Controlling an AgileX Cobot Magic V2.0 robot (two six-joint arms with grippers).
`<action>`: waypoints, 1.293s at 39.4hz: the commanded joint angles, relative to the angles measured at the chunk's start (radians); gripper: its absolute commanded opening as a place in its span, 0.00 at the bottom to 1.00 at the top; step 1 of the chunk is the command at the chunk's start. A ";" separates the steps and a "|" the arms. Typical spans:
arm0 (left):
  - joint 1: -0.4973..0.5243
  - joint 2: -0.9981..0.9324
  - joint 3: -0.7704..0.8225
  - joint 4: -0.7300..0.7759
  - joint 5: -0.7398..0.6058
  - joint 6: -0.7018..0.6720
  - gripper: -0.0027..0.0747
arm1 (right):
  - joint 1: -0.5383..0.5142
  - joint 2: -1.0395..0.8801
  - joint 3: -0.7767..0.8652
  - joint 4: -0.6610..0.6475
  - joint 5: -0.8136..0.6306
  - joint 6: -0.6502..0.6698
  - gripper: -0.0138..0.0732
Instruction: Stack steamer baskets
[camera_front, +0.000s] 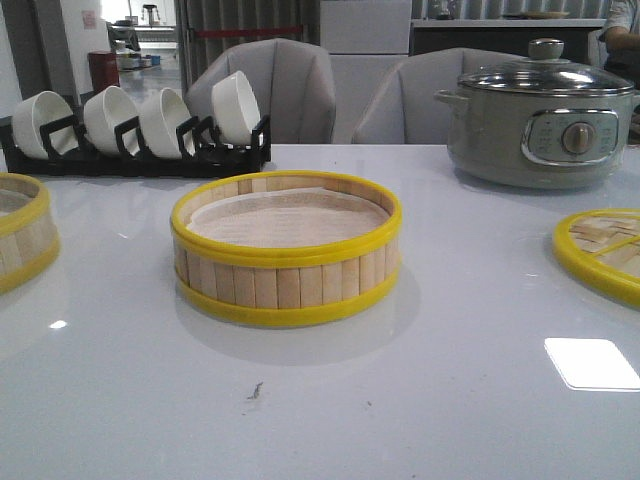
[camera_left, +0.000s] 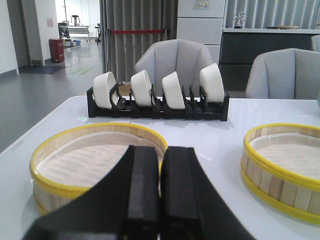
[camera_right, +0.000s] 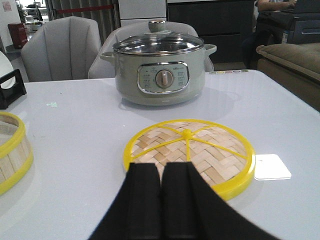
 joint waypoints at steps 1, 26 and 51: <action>0.002 -0.015 0.000 0.031 -0.073 -0.001 0.15 | -0.004 -0.020 -0.015 -0.013 -0.091 -0.002 0.22; -0.211 0.576 -0.789 0.173 0.421 -0.001 0.15 | -0.004 -0.020 -0.015 -0.013 -0.090 -0.002 0.22; -0.207 1.025 -1.224 0.175 0.642 -0.001 0.15 | -0.004 -0.020 -0.015 -0.013 -0.090 -0.002 0.22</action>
